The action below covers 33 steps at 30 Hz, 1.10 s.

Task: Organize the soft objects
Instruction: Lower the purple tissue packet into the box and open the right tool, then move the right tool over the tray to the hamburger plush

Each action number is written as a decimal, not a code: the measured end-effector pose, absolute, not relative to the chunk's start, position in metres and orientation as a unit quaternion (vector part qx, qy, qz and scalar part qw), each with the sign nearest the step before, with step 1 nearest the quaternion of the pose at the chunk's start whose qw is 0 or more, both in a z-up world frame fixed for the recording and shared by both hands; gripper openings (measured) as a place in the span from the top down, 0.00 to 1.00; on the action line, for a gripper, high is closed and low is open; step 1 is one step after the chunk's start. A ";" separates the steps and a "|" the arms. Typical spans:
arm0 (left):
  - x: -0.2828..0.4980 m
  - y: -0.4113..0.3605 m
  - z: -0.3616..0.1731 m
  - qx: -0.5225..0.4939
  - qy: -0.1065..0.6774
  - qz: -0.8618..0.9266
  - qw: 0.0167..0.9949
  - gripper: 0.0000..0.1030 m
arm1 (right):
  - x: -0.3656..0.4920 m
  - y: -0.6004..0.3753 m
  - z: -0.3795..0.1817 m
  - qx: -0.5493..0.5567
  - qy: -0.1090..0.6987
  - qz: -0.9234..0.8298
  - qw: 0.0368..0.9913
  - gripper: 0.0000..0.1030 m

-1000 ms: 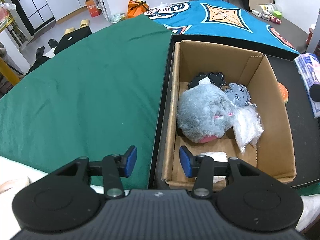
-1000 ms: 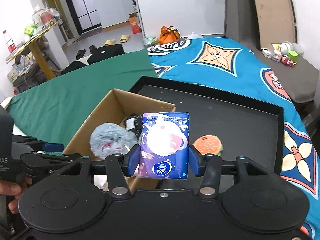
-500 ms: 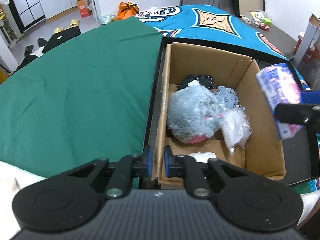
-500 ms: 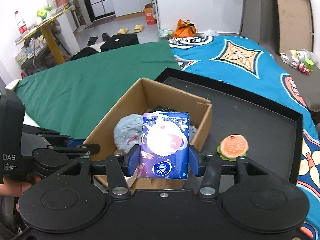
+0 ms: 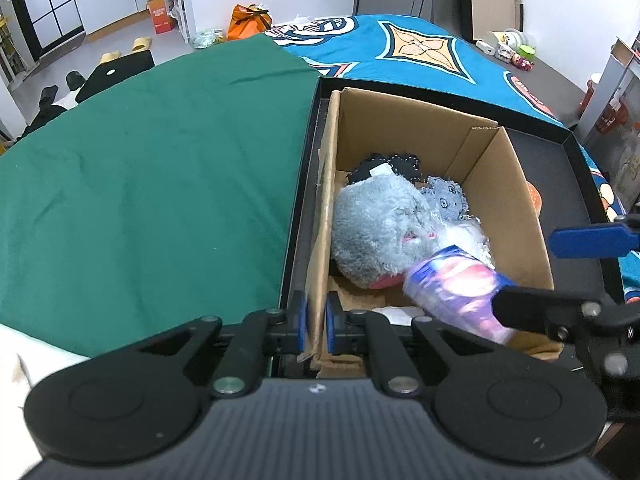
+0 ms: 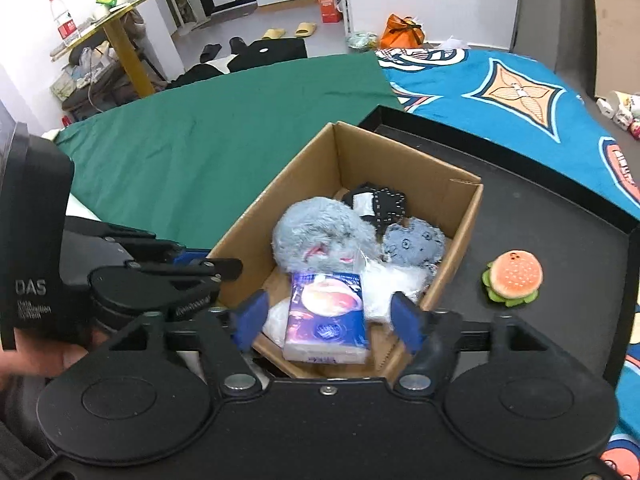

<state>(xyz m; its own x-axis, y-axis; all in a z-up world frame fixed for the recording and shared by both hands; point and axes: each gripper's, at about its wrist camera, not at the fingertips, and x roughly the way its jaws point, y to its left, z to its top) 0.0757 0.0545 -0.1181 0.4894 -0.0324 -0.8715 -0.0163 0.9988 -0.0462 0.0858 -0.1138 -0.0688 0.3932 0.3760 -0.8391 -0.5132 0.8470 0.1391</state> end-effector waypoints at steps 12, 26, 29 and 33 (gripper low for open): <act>0.075 0.051 -0.117 -0.016 0.505 -0.002 0.863 0.91 | 0.088 -0.157 -0.065 -0.060 0.476 0.226 0.848 0.32; 0.076 0.037 -0.112 0.024 0.507 0.009 0.861 0.88 | 0.097 -0.195 -0.079 -0.042 0.482 0.206 0.851 0.32; 0.077 0.035 -0.113 0.032 0.512 0.011 0.858 0.87 | 0.102 -0.202 -0.084 -0.037 0.486 0.200 0.850 0.32; 0.081 0.034 -0.114 0.036 0.520 0.017 0.853 0.86 | 0.107 -0.209 -0.086 -0.033 0.487 0.198 0.850 0.32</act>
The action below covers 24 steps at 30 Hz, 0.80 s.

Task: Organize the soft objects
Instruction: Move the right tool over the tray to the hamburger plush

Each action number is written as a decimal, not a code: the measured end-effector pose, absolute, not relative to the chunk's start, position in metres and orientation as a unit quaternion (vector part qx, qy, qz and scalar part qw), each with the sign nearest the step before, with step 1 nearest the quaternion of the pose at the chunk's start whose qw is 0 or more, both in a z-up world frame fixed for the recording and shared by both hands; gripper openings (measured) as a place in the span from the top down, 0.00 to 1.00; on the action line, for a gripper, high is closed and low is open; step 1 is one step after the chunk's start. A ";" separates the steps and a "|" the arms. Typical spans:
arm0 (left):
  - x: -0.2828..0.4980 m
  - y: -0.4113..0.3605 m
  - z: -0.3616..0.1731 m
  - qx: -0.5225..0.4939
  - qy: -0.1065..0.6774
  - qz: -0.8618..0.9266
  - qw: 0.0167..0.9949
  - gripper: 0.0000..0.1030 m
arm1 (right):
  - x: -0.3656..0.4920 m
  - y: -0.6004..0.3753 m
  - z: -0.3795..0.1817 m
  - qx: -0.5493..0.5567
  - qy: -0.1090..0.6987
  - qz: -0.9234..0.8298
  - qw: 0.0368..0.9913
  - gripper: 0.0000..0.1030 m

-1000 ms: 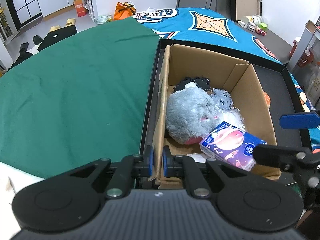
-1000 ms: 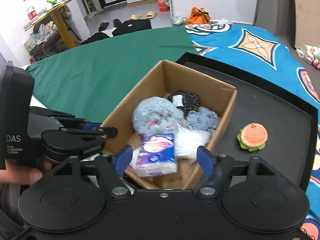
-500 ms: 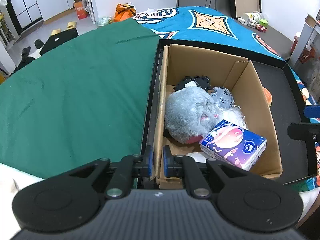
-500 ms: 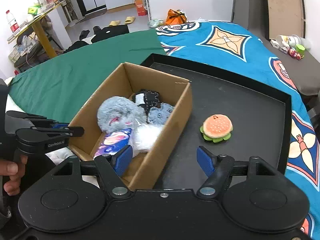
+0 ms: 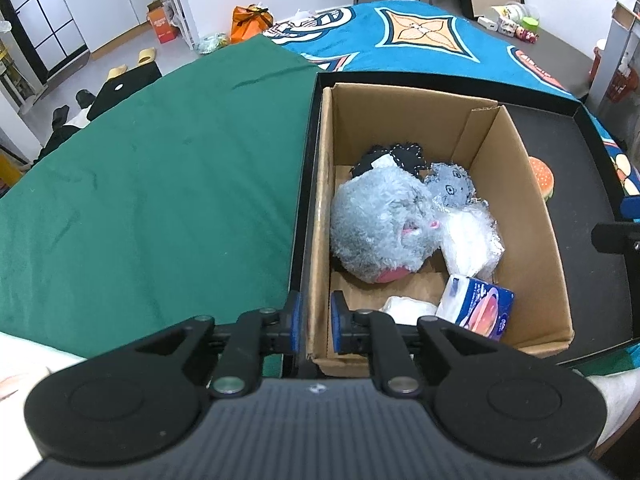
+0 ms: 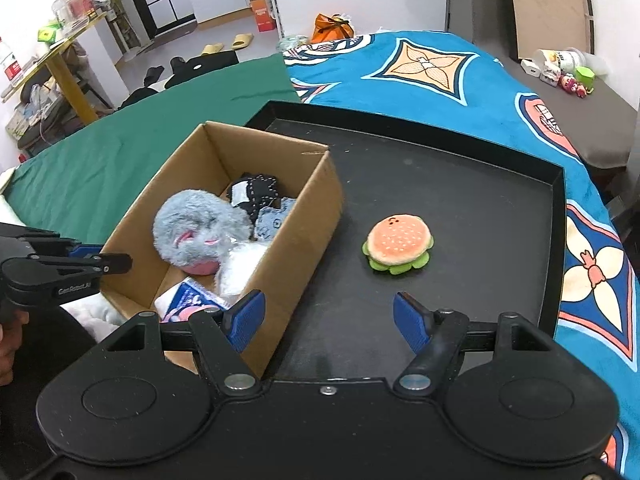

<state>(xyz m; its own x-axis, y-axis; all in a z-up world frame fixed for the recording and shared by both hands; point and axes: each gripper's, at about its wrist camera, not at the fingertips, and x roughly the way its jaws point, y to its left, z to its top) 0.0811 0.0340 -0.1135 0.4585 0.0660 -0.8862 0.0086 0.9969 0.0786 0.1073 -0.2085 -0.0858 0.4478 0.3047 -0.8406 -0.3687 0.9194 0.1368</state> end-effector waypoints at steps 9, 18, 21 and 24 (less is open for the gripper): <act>0.093 0.024 -0.110 0.059 0.523 0.031 0.849 0.70 | 0.125 -0.223 -0.091 -0.011 0.481 0.201 0.853 0.31; 0.103 0.011 -0.112 0.094 0.533 0.053 0.839 0.55 | 0.135 -0.241 -0.106 0.024 0.464 0.203 0.862 0.24; 0.106 0.006 -0.113 0.102 0.535 0.060 0.837 0.51 | 0.139 -0.248 -0.117 0.038 0.464 0.199 0.862 0.24; 0.109 -0.001 -0.115 0.109 0.538 0.068 0.833 0.50 | 0.144 -0.254 -0.123 0.053 0.462 0.192 0.864 0.22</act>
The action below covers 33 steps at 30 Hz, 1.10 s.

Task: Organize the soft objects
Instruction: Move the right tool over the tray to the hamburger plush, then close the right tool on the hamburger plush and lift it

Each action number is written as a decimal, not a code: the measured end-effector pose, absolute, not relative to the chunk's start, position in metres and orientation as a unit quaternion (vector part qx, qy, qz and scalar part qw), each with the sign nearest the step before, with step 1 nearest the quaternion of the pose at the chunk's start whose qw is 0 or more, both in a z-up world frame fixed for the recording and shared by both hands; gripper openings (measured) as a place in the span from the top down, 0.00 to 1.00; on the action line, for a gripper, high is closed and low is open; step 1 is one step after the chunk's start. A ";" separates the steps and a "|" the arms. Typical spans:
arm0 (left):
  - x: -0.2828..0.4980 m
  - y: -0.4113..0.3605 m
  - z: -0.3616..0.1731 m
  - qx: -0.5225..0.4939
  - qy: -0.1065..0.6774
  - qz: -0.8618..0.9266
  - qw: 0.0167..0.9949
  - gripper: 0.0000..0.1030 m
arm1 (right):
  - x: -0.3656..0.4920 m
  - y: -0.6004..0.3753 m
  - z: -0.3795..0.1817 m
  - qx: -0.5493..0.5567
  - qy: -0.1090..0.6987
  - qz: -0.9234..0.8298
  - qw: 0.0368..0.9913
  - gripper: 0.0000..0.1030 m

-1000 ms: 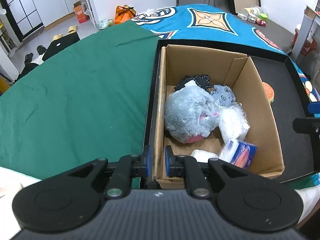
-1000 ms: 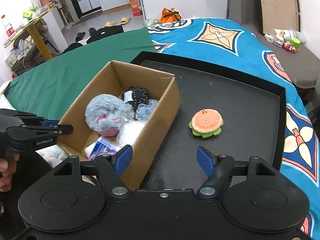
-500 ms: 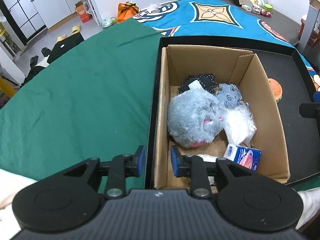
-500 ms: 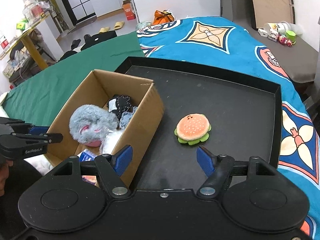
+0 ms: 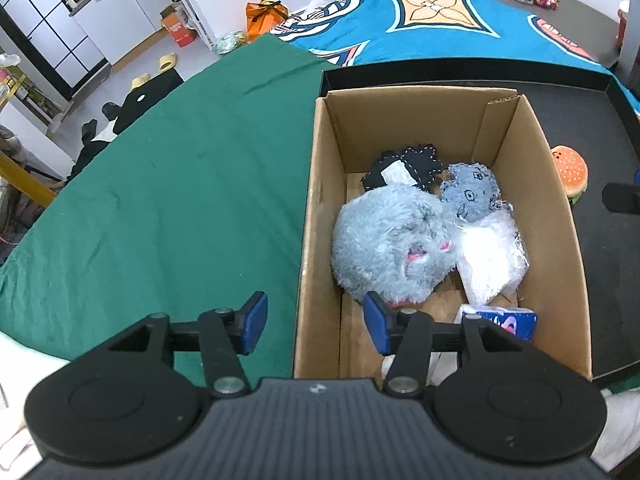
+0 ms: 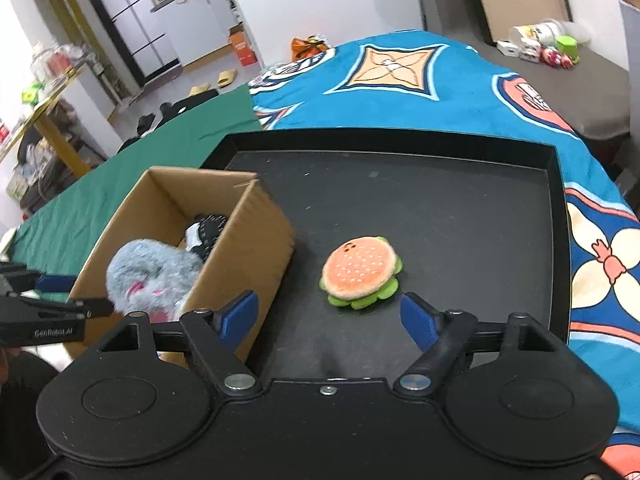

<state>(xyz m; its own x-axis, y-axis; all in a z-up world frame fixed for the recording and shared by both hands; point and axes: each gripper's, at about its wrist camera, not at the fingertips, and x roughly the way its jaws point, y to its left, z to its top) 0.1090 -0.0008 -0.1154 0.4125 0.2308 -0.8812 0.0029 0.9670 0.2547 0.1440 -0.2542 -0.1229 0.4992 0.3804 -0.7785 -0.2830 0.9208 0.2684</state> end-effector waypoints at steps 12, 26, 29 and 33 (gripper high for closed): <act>0.116 -0.015 -0.126 0.136 0.553 0.088 0.817 0.50 | 0.169 -0.253 -0.150 0.047 0.453 0.189 0.870 0.21; 0.116 -0.015 -0.125 0.134 0.557 0.093 0.815 0.50 | 0.184 -0.237 -0.176 0.009 0.493 0.199 0.847 0.62; 0.116 -0.012 -0.124 0.129 0.554 0.096 0.817 0.50 | 0.176 -0.241 -0.171 0.009 0.494 0.196 0.847 0.64; 0.115 -0.008 -0.123 0.121 0.553 0.099 0.819 0.50 | 0.169 -0.248 -0.163 0.018 0.495 0.187 0.849 0.65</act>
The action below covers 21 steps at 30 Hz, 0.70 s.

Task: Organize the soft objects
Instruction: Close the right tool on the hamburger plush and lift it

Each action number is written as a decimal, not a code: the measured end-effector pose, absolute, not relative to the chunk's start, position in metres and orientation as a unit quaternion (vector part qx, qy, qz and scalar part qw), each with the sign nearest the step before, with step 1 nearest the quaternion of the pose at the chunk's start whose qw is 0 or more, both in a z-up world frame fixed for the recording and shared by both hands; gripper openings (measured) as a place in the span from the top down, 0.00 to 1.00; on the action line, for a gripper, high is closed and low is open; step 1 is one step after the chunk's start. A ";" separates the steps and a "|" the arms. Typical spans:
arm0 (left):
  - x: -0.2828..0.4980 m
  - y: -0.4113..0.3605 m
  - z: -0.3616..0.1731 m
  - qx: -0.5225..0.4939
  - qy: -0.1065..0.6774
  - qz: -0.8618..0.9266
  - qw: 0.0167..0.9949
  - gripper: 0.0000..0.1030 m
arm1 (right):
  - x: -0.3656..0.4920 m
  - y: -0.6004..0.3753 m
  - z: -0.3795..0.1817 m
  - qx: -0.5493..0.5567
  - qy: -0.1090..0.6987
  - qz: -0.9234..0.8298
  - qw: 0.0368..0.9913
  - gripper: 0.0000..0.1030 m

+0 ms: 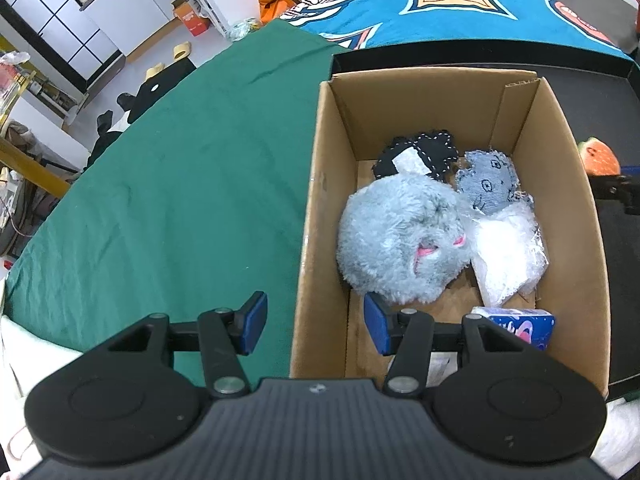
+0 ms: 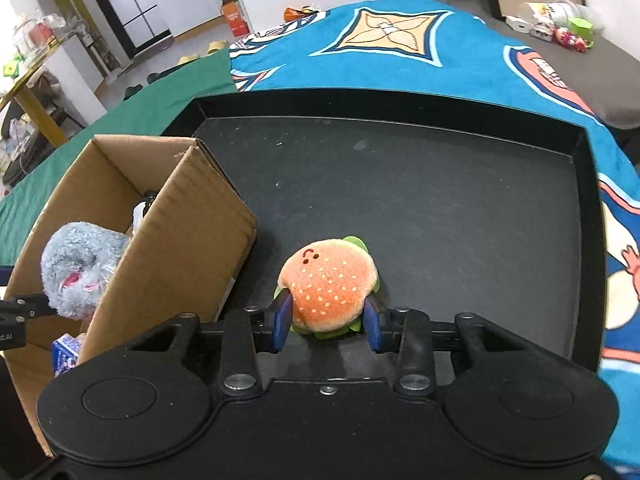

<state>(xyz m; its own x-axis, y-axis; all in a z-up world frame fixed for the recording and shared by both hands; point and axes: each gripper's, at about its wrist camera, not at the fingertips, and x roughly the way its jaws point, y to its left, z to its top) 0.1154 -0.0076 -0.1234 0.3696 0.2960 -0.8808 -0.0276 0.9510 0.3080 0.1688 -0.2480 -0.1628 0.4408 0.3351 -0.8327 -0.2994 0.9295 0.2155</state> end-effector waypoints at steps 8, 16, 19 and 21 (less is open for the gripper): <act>0.108 -0.001 -0.116 0.108 0.544 0.093 0.827 0.50 | 0.155 -0.257 -0.144 0.038 0.490 0.167 0.855 0.65; 0.102 0.008 -0.114 0.095 0.537 0.080 0.834 0.50 | 0.140 -0.254 -0.125 0.053 0.480 0.160 0.861 0.65; 0.099 0.012 -0.113 0.089 0.534 0.073 0.838 0.50 | 0.134 -0.250 -0.118 0.055 0.478 0.160 0.862 0.65; 0.098 0.014 -0.112 0.086 0.531 0.070 0.840 0.50 | 0.132 -0.247 -0.112 0.052 0.475 0.160 0.864 0.64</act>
<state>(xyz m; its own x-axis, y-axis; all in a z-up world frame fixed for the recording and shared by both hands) 0.0976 0.0142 -0.1122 0.4258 0.2092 -0.8803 -0.0258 0.9753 0.2193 0.1322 -0.2472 -0.1121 0.4984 0.3257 -0.8035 -0.2260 0.9435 0.2422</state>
